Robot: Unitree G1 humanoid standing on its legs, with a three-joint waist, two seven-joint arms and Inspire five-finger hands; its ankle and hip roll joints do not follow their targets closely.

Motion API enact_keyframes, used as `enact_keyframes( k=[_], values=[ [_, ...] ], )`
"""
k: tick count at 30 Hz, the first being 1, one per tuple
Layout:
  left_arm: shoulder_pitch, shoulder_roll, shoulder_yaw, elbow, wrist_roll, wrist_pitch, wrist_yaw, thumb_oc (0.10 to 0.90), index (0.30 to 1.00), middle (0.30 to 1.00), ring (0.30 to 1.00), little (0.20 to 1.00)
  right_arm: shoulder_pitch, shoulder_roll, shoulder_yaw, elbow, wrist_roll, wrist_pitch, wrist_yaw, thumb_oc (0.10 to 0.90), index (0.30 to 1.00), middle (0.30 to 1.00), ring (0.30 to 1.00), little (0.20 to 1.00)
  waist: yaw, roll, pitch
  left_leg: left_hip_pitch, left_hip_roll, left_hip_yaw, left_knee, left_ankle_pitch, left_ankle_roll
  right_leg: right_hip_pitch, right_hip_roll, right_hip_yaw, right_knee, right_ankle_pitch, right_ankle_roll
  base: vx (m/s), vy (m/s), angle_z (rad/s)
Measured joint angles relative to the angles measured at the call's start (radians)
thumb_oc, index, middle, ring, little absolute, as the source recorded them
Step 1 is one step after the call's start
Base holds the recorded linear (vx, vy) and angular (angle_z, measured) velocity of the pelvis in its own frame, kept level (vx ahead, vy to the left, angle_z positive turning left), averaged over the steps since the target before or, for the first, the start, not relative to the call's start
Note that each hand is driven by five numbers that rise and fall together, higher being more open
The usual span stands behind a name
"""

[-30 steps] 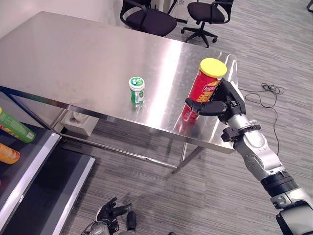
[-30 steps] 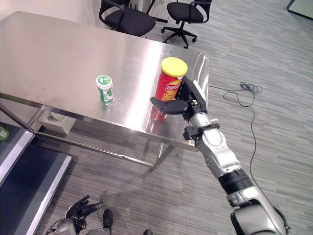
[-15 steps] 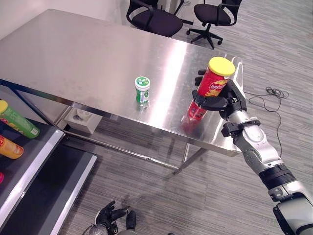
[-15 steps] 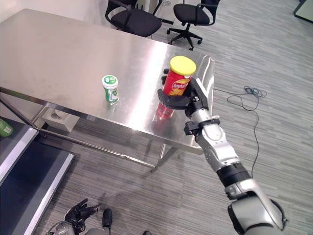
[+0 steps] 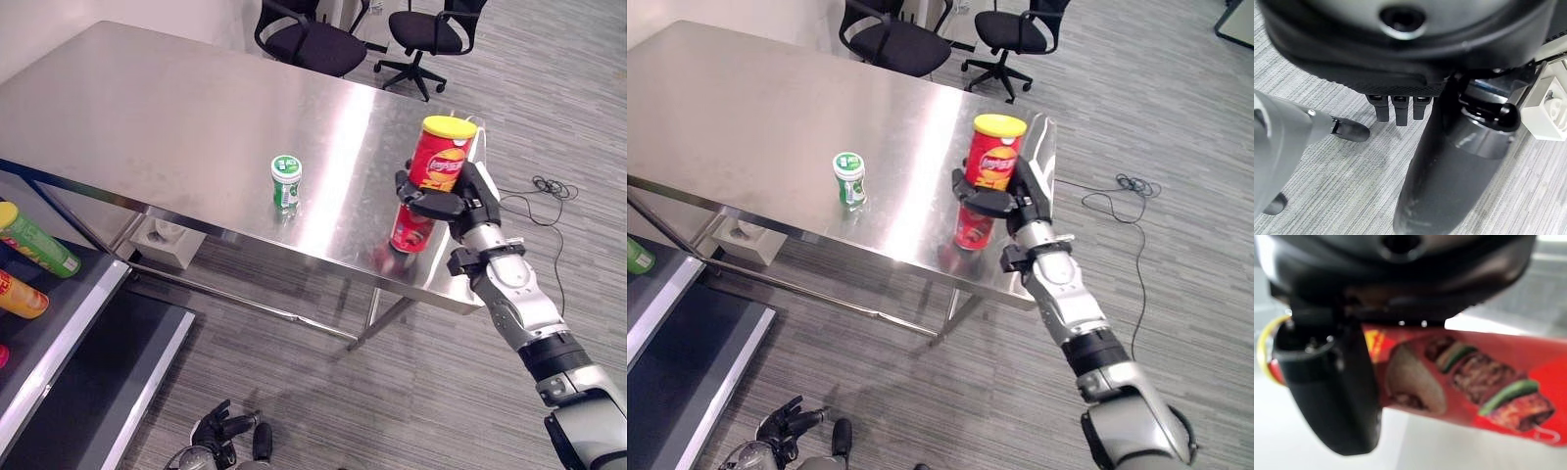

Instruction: Put the goods on the table back onto the shelves and tidy them up.

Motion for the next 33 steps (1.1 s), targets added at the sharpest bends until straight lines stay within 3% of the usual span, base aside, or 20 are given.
enact_keyframes(
  k=[6, 9, 12, 19, 27, 33],
  values=[
    [0.001, -0.003, 0.019, -0.002, 0.059, -0.002, 0.001, 0.800, 0.900, 0.900, 0.900, 0.900, 0.139, -0.018, -0.153, -0.160, -0.170, -0.015, -0.053, 0.400, 0.300, 0.300, 0.300, 0.300, -0.006, 0.021, 0.001, 0.006, 0.000, 0.005, 0.000, 0.000, 0.000, 0.003, -0.001, 0.002, -0.001, -0.002, 0.003, 0.00, -0.022, -0.03],
    [0.006, -0.007, 0.043, -0.002, 0.120, -0.002, 0.002, 0.800, 0.900, 0.900, 0.900, 0.900, 0.243, -0.017, -0.247, -0.355, -0.359, -0.027, -0.093, 0.400, 0.300, 0.300, 0.300, 0.300, -0.020, 0.045, 0.001, 0.008, 0.000, 0.006, 0.000, 0.000, 0.000, 0.006, -0.001, 0.003, -0.002, -0.003, 0.004, 0.01, -0.028, -0.01],
    [0.005, -0.006, 0.045, 0.000, 0.151, -0.003, 0.008, 0.800, 0.900, 0.900, 0.900, 0.900, 0.245, -0.011, -0.254, -0.418, -0.451, -0.069, -0.114, 0.400, 0.300, 0.300, 0.300, 0.300, -0.034, 0.055, 0.000, 0.016, 0.001, 0.007, 0.000, 0.000, 0.000, 0.012, 0.001, 0.003, -0.002, -0.003, 0.004, -0.02, -0.030, -0.04],
    [-0.001, -0.007, 0.035, -0.005, 0.228, -0.004, 0.015, 0.800, 0.900, 0.900, 0.900, 0.900, 0.255, 0.130, -0.259, -0.574, -0.640, -0.080, -0.156, 0.400, 0.300, 0.300, 0.300, 0.300, -0.036, 0.057, 0.001, 0.018, 0.002, 0.010, 0.000, 0.000, 0.000, 0.012, 0.001, 0.008, -0.003, -0.004, 0.004, -0.02, -0.023, 0.00],
    [0.004, -0.005, -0.001, -0.006, 0.253, -0.004, 0.028, 0.800, 0.900, 0.900, 0.900, 0.900, 0.256, 0.216, -0.160, -0.759, -0.610, -0.146, -0.138, 0.400, 0.300, 0.300, 0.300, 0.300, -0.056, 0.061, 0.004, 0.027, 0.004, 0.011, 0.000, 0.001, -0.001, 0.021, 0.003, 0.011, -0.002, -0.008, 0.009, -0.06, -0.059, 0.00],
    [0.001, -0.011, -0.003, -0.008, 0.255, -0.006, 0.041, 0.800, 0.900, 0.900, 0.900, 0.900, 0.256, 0.263, 0.077, -0.808, -0.440, -0.163, -0.061, 0.400, 0.300, 0.300, 0.300, 0.300, -0.061, 0.071, 0.010, 0.050, 0.011, 0.026, 0.003, 0.002, -0.003, 0.039, 0.009, 0.028, -0.001, -0.014, 0.004, -0.05, -0.074, -0.07]
  ],
)
